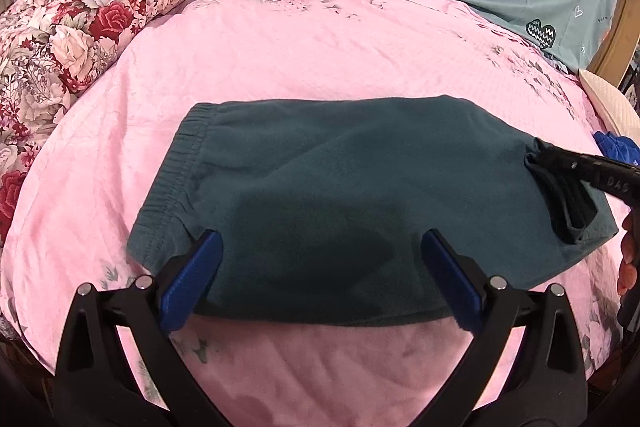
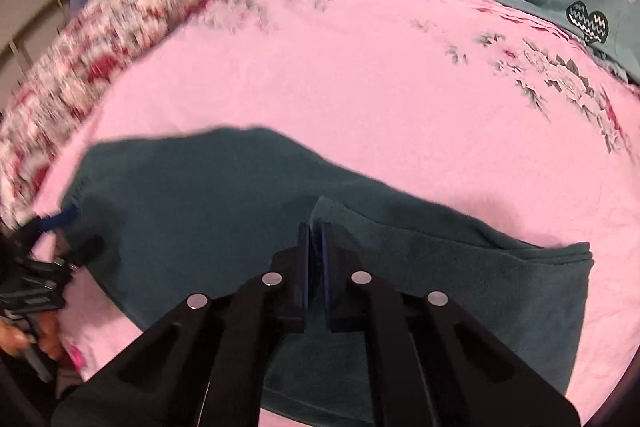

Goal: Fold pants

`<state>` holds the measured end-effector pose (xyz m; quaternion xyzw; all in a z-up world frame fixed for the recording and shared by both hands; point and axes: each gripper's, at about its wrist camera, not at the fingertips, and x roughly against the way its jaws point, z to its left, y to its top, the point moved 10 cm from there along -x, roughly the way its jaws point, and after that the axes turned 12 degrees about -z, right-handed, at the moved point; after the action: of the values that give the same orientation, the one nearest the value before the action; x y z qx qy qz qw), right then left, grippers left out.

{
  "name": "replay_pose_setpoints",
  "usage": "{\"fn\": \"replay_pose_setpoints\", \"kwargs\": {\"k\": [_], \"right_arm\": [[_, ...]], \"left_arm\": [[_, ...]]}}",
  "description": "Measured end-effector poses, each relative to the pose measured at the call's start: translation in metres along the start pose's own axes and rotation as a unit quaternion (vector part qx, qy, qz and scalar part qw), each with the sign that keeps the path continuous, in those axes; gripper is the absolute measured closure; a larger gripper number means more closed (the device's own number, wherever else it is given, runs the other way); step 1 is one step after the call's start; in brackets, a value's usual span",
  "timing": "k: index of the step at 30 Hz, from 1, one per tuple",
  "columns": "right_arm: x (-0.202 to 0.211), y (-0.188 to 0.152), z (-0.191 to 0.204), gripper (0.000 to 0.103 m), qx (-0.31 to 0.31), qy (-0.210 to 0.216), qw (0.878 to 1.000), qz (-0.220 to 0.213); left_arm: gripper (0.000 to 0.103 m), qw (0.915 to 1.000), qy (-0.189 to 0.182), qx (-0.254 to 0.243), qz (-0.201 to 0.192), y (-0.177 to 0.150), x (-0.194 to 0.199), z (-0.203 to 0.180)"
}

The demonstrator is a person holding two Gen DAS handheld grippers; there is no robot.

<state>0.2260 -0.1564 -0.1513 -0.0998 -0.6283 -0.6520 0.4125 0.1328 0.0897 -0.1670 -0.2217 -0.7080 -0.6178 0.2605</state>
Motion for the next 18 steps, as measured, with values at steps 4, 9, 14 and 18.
{"fn": "replay_pose_setpoints", "kwargs": {"k": [4, 9, 14, 18], "right_arm": [[-0.012, -0.007, 0.014, 0.087, 0.015, 0.006, 1.0, 0.026], [0.014, 0.002, 0.015, 0.069, 0.005, 0.041, 0.999, -0.017], [0.066, 0.013, -0.078, 0.066, -0.054, -0.036, 0.996, -0.062], [0.063, -0.016, -0.162, 0.066, -0.116, -0.091, 0.989, -0.022]], "left_arm": [[0.002, 1.0, -0.002, -0.004, 0.003, 0.0, 0.0, -0.006], [0.002, 0.9994, -0.03, -0.019, -0.005, 0.008, 0.011, -0.03], [0.002, 0.9887, -0.123, -0.083, -0.023, 0.02, 0.032, -0.122], [0.002, 0.9727, -0.19, -0.133, -0.01, 0.01, 0.032, -0.204]]}}
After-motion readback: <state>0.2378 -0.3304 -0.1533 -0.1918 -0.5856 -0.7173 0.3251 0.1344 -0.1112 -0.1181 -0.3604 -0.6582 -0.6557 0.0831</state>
